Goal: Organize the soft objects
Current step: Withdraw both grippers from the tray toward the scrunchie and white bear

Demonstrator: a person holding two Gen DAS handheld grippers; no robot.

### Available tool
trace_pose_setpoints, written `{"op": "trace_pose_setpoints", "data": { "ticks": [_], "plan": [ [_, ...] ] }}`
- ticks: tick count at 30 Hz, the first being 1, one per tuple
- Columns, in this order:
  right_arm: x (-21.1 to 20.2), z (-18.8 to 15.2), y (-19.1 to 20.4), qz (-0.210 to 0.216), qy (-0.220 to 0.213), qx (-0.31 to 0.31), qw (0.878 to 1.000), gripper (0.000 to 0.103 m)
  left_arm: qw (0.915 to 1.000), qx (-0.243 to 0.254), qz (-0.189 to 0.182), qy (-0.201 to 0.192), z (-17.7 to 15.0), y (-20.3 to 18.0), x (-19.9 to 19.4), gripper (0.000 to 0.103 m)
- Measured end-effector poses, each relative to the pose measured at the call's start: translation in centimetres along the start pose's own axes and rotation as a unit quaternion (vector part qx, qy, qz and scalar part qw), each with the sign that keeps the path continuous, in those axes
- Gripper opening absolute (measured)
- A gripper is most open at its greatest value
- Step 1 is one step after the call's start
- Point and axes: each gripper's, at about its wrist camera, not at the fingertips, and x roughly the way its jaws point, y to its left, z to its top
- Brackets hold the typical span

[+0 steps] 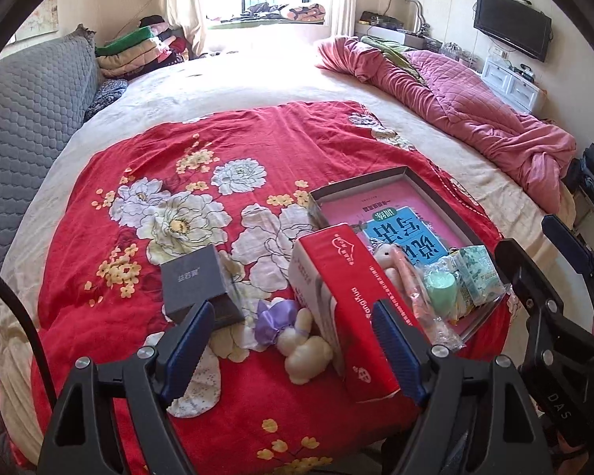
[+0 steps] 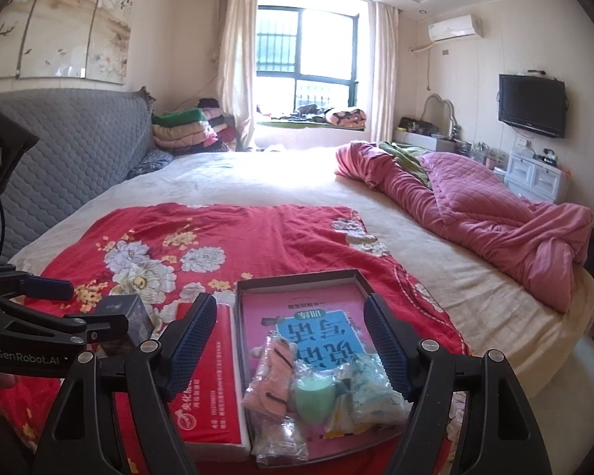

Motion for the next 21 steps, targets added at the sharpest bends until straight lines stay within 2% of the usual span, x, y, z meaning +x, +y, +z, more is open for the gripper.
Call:
{"op": "trace_pose_setpoints", "data": {
  "ticks": [14,21],
  "plan": [
    [-1.5,0.6,8.5,0.064,0.004,-0.086,0.994,0.078,0.9985,-0.049,0.024,-0.004,-2.6,6.9,-2.3,0.081],
    [-1.2,0.4,11.4,0.078,0.015,-0.119,0.99,0.078,0.9966,-0.076,0.033,0.004,-3.9,10.1,-2.2,0.081]
  ]
}}
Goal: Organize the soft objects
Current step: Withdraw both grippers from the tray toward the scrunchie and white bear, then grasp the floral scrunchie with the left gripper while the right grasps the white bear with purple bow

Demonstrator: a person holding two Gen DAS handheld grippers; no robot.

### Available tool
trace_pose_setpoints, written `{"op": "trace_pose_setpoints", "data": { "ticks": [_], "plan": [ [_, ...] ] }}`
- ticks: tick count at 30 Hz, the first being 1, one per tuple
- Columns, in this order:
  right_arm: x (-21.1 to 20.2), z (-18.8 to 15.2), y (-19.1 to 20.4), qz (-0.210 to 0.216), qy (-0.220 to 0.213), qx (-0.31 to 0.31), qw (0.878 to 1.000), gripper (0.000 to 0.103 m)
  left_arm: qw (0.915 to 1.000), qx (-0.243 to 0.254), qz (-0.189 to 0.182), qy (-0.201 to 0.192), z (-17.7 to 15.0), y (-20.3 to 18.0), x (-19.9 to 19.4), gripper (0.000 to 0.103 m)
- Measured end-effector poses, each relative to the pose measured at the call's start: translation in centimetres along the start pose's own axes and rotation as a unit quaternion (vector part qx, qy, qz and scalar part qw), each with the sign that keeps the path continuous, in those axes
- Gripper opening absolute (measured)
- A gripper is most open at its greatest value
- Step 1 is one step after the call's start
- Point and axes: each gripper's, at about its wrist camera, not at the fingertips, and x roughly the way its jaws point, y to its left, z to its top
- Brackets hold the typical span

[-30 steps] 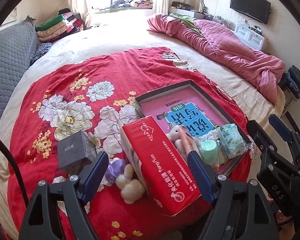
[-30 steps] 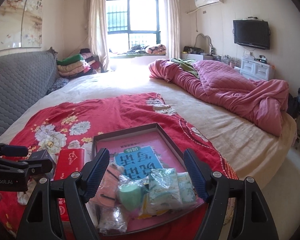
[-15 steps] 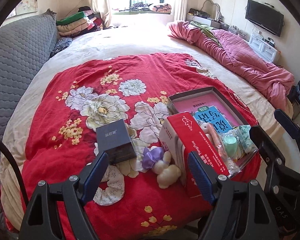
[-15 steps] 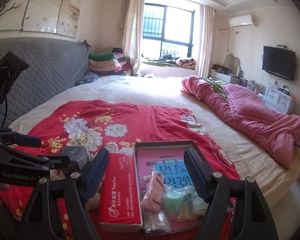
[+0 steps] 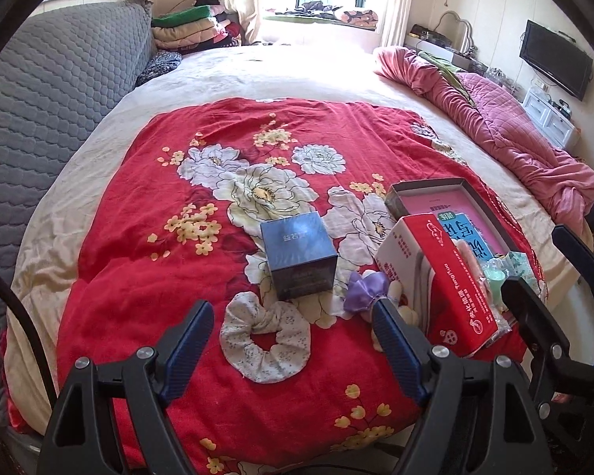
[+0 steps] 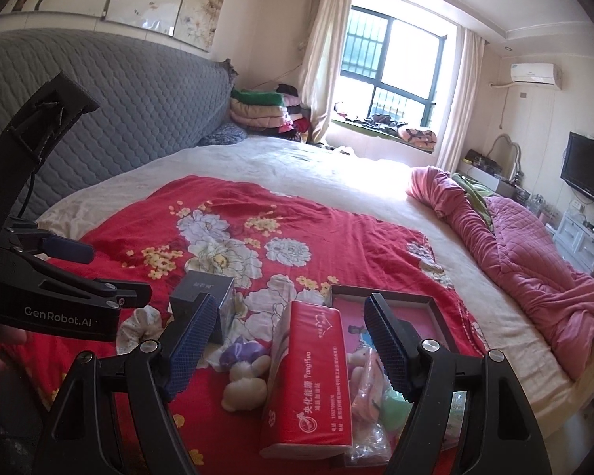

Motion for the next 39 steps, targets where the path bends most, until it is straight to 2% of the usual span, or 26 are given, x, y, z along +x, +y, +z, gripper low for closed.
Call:
{"op": "trace_pose_setpoints", "data": {
  "ticks": [7,15,23,32,39],
  "plan": [
    [1.5,-0.2,1.9,0.012,0.019,-0.026,0.999,0.078,0.9995,-0.027,0.003,0.014,-0.9,2.7,1.2,0.081],
    [3.8,-2.2,3.2,0.018,0.059,-0.066,0.996,0.078,0.9981,-0.04,0.012,0.047,-2.3,5.0,3.9,0.081],
    [6.2,-4.7,4.5,0.008,0.095,-0.138,0.986,0.078,0.9961,-0.056,0.011,0.067,-3.4,6.7,6.5,0.081],
    [11.3,-8.1,9.4,-0.026,0.154,-0.259,0.953,0.078,0.9931,-0.074,-0.012,0.09,-4.6,7.9,10.0,0.081],
    [15.6,-10.3,10.7,-0.056,0.203,-0.295,0.932,0.078,0.9922,-0.068,-0.019,0.103,-5.0,8.5,12.0,0.081]
  ]
}}
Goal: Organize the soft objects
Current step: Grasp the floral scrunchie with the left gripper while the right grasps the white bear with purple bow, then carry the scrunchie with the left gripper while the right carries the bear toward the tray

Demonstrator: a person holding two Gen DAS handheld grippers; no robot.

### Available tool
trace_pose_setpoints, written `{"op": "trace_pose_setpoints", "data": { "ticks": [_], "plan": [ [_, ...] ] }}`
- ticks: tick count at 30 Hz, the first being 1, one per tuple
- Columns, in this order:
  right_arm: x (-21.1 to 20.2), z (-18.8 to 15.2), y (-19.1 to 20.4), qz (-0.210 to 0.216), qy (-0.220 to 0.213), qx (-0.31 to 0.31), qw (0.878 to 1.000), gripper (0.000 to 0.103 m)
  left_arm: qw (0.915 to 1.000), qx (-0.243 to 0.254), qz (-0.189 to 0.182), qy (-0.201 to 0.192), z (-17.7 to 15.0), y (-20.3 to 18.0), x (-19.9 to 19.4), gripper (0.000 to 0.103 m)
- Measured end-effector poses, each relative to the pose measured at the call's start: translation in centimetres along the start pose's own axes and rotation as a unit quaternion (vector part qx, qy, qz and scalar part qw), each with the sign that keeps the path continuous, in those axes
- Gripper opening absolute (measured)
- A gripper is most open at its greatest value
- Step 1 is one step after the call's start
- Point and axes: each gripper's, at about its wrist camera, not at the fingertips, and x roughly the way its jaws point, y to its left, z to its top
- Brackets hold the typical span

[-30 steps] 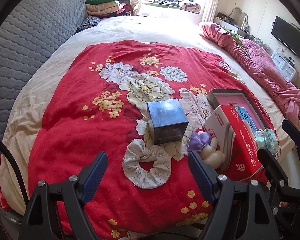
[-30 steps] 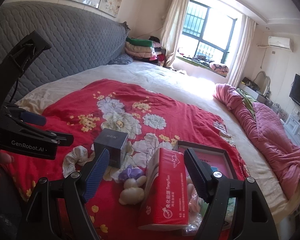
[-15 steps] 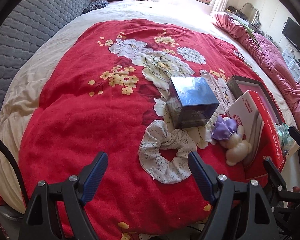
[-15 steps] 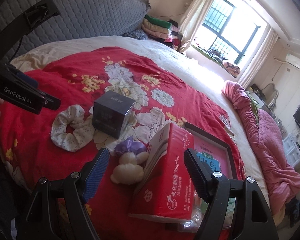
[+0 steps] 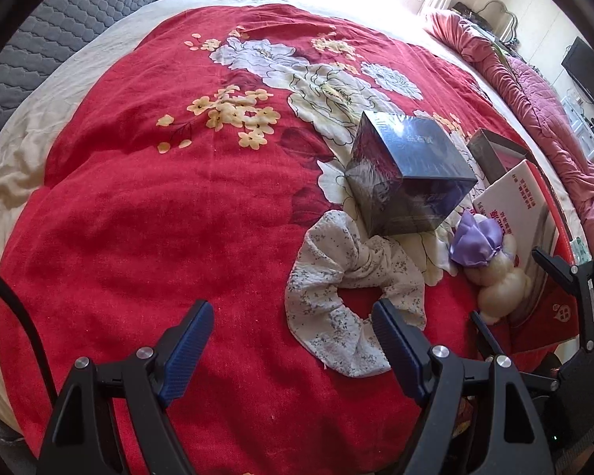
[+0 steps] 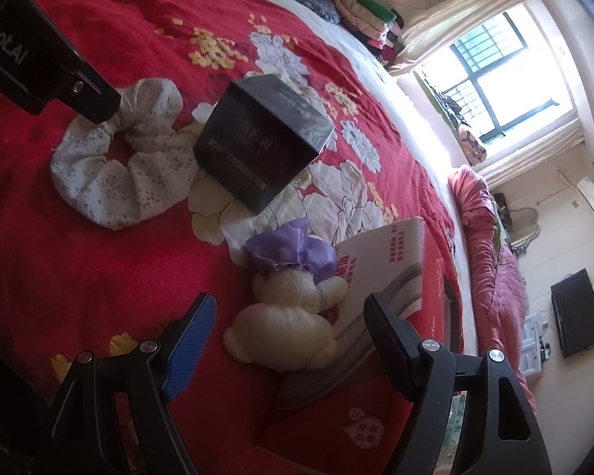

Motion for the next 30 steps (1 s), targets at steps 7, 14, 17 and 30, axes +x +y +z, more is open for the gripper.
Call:
{"op": "trace_pose_setpoints", "data": {
  "ticks": [7,14,17,30],
  "plan": [
    [3.0,0.3,0.2,-0.01,0.022,-0.006,1.0,0.062,0.9997,-0.004,-0.015,0.016,0.1,0.4,1.7,0.081],
    [4.6,0.8,-0.7,-0.012,0.009,-0.002,1.0,0.053,0.9997,-0.003,-0.008,0.023,0.3,0.3,2.9,0.081],
    [4.1,0.9,-1.2,-0.006,-0.002,0.015,1.0,0.051,0.9999,0.004,-0.002,0.015,0.5,-0.1,3.3,0.081],
    [-2.1,0.9,-5.1,0.021,-0.09,0.089,0.992,0.051,0.9984,-0.019,-0.051,-0.017,0.9,-0.3,2.0,0.013]
  ]
}}
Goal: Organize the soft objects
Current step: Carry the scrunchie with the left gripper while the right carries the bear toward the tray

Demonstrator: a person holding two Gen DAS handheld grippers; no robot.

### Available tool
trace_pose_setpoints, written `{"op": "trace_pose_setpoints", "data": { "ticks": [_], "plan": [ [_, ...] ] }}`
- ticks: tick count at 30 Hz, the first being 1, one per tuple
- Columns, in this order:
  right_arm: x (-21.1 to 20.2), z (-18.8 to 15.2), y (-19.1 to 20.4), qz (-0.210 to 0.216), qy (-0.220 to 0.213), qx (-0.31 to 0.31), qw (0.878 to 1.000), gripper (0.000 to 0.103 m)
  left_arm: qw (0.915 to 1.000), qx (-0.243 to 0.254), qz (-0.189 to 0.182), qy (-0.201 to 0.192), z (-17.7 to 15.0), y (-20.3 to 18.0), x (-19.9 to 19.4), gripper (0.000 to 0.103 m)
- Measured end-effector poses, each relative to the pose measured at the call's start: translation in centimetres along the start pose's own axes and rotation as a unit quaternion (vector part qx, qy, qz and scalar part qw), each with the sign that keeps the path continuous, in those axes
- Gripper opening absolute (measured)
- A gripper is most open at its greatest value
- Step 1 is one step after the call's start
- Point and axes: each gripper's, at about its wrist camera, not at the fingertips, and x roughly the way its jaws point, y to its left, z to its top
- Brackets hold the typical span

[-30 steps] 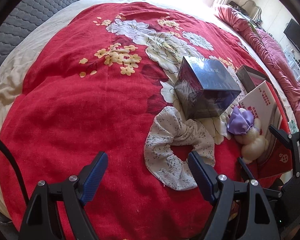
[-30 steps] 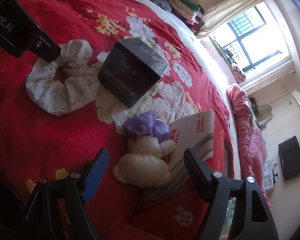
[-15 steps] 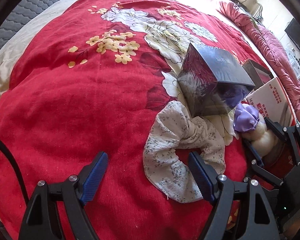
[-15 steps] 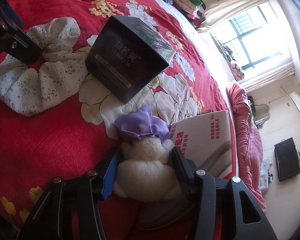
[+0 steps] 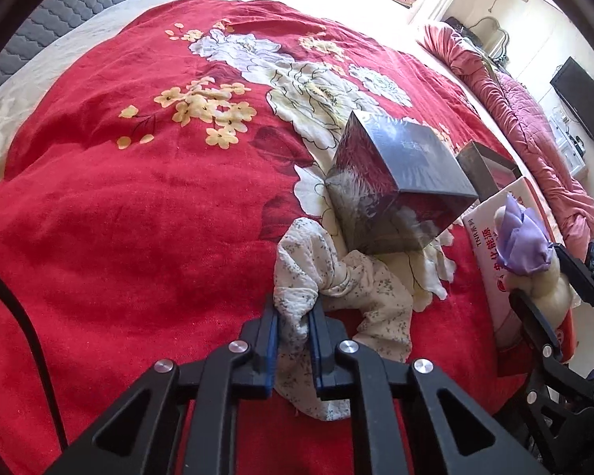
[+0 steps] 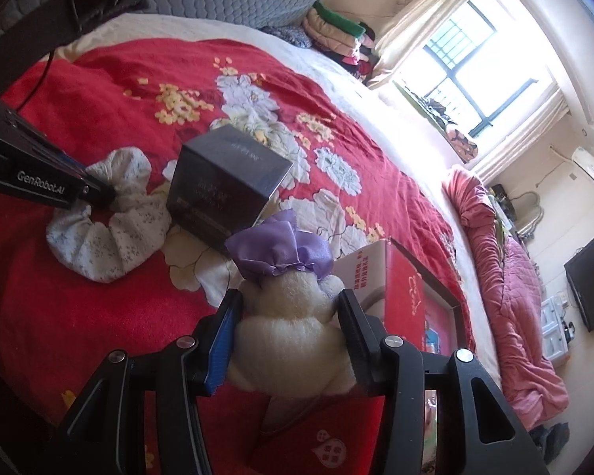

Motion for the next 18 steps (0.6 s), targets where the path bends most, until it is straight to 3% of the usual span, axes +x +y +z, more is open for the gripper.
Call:
{"op": "trace_pose_setpoints", "data": {
  "ticks": [5,8,18],
  "plan": [
    [-3.4,0.2,-1.7,0.0,-0.037,0.042,0.998,0.051,0.9984,0.021,0.01,-0.052,0.3,-2.3,-4.5,0.013],
    [-5.3,-0.3,-4.2,-0.004,-0.057,0.083,0.995,0.051,0.9963,0.041,-0.003,-0.075,0.7,-4.9,-6.8,0.013],
    [-8.6,-5.4,-15.1,-0.059,-0.069,0.216,0.972,0.051,0.9845,0.133,-0.062,-0.096,2.7,-17.8,-8.7,0.014]
  ]
}}
